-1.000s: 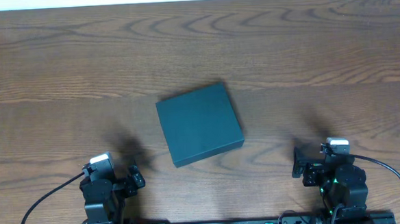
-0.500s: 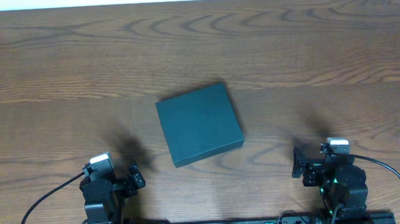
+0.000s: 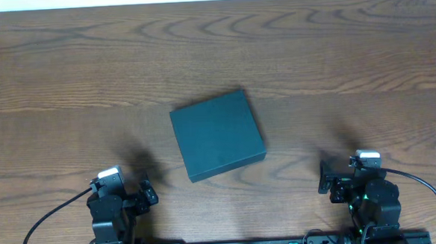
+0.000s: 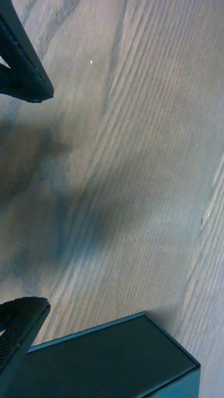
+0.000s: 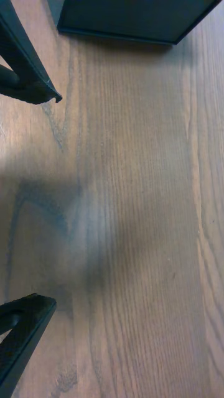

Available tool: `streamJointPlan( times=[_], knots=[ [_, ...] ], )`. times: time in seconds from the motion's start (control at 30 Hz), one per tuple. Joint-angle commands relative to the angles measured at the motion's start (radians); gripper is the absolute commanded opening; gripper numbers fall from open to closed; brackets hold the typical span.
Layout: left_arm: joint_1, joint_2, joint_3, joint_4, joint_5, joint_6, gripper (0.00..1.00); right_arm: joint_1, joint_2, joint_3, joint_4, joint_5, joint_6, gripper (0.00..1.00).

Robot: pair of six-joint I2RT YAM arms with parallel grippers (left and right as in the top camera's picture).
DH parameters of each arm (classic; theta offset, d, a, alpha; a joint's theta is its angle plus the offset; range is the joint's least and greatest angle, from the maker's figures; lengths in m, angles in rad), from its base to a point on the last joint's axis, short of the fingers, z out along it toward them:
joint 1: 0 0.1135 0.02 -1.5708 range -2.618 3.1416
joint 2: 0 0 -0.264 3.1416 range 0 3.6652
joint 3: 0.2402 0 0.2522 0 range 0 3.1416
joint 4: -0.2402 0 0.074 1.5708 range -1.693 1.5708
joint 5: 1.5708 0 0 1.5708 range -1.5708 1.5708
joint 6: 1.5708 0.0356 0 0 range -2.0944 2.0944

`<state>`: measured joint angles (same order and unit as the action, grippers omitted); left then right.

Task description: Pack container

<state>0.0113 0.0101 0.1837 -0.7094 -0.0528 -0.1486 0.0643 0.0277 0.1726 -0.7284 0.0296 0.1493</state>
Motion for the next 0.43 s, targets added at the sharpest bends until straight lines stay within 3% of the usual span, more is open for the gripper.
streamJointPlan(
  times=[0.0,0.4],
  knots=[
    [0.005,-0.006,-0.003,0.000,-0.011,0.017,0.99,0.010,-0.010,-0.013,0.002,-0.004,0.011,0.99],
    [0.005,-0.006,-0.003,0.000,-0.011,0.017,0.99,0.010,-0.010,-0.013,0.002,-0.004,0.011,0.99]
  ],
)
